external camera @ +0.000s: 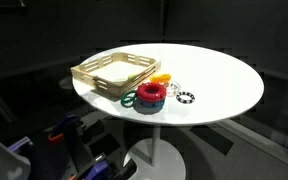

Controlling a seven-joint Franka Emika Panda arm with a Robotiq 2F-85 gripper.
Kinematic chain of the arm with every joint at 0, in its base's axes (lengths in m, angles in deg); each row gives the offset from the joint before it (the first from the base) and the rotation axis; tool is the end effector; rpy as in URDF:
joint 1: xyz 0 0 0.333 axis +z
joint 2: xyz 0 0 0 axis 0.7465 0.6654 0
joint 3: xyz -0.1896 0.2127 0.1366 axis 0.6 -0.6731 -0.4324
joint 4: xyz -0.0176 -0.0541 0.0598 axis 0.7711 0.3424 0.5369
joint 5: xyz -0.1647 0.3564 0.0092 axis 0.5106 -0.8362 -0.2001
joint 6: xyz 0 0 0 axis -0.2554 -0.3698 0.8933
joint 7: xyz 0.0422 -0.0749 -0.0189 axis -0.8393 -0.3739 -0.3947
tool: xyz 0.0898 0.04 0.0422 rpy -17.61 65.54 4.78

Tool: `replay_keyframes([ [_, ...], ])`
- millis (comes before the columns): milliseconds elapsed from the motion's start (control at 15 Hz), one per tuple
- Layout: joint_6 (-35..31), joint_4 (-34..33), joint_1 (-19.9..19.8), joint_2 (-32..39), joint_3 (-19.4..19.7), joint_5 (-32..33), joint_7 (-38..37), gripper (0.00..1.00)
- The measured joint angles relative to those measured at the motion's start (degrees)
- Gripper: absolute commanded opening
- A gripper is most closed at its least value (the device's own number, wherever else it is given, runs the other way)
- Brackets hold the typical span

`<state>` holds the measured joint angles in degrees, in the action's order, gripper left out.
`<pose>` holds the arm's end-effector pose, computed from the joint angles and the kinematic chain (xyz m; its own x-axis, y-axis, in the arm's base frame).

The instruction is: Remove the ring from the box

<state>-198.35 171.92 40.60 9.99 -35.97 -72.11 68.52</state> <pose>0.2847 -0.0524 0.5066 0.9814 -0.0869 0.1711 -0.1122 -0.9832 0.1439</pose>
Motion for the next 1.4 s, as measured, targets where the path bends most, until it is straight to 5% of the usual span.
replay_keyframes([
  [733,-1.20,-0.20,0.74,1.13,-0.37,0.00,-0.12,1.00],
  [1400,-7.01,-4.91,4.74,12.87,-2.82,-3.24,-4.70,1.00],
])
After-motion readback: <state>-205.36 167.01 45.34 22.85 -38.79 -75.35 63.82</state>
